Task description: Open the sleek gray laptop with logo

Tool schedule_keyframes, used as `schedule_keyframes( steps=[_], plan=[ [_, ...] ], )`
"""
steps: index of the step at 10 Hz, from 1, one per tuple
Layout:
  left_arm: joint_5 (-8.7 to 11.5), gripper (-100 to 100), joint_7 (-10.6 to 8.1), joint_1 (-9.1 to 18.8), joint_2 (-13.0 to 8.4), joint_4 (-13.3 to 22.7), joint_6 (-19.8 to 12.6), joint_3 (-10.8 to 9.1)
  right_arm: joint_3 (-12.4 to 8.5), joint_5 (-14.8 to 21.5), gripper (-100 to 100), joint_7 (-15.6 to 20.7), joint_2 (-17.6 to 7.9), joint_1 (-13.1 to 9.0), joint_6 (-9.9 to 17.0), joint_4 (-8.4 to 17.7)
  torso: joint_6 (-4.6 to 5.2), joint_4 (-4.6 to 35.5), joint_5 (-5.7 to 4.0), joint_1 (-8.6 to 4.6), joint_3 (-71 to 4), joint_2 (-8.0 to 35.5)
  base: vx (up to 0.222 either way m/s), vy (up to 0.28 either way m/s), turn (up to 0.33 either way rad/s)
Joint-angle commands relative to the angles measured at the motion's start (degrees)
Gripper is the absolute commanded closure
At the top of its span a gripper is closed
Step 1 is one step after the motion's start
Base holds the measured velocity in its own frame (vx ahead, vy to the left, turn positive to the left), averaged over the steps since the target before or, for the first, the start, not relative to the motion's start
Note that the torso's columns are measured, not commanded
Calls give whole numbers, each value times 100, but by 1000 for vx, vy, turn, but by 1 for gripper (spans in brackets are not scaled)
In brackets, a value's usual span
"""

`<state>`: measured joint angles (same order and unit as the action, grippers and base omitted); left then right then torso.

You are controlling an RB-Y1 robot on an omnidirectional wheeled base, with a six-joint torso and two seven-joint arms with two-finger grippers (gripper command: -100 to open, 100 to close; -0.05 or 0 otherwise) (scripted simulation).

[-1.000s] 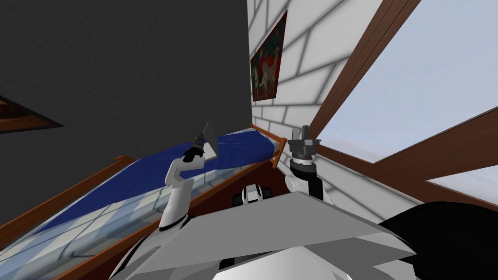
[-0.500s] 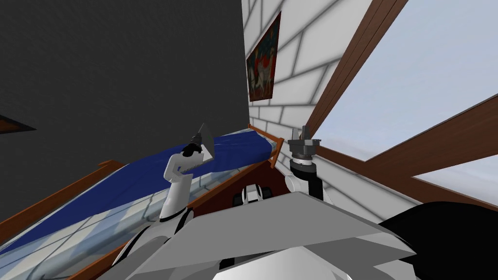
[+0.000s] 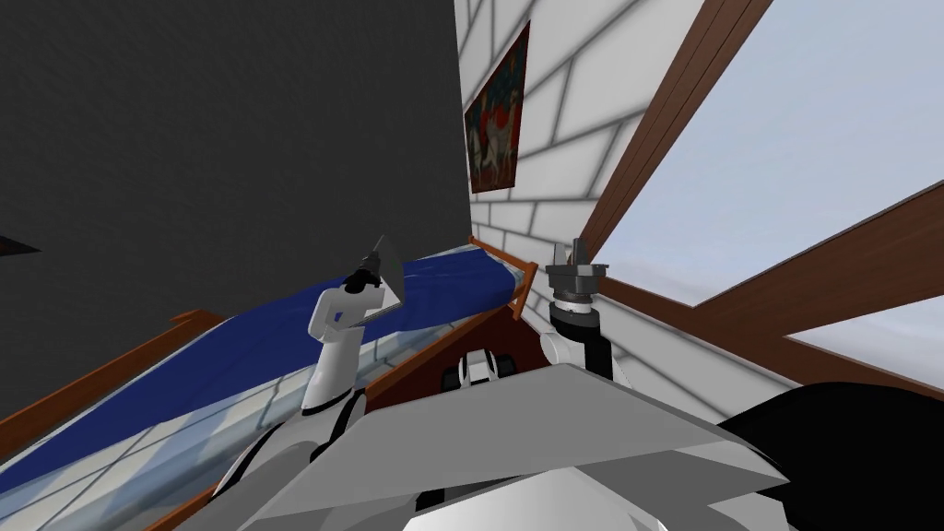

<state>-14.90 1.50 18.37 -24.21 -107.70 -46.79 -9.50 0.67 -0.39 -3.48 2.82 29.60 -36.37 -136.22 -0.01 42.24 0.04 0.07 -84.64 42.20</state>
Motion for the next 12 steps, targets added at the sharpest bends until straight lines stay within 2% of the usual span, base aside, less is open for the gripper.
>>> schedule_keyframes(
  steps=[1,2,3,4,5,8,9,12],
  plan=[
    [285,100,-51,-18,-116,116,181,-45,1,0,0,0,0,-1,0,0,-3,0,1,-9,12,15,20,-11,131],
    [322,100,-51,-18,-116,116,181,-45,1,0,0,0,1,0,0,0,-16,-3,12,6,11,10,17,-23,81],
    [547,100,-104,-45,-228,240,354,-91,1,0,0,0,1,0,0,0,-5,-3,11,10,8,8,18,-24,103],
    [645,100,-104,-45,-228,240,354,-91,1,0,0,0,1,0,0,0,-9,-7,13,13,5,2,14,-18,84],
    [841,100,-156,-73,-340,364,527,-137,0,0,0,0,0,0,0,0,1,-10,12,10,3,-1,15,-18,121],
    [1292,100,-209,-101,-452,487,701,-182,1,0,0,0,1,0,0,0,-4,-17,14,10,-5,-12,15,-17,98],
    [1487,100,-261,-129,-565,611,874,-228,0,0,0,0,0,0,0,0,6,-19,14,6,-6,-12,15,-15,129],
    [1939,100,-313,-156,-677,735,1048,-274,0,0,0,0,1,0,0,0,0,-20,13,1,-5,-12,17,-19,91]
  ],
)
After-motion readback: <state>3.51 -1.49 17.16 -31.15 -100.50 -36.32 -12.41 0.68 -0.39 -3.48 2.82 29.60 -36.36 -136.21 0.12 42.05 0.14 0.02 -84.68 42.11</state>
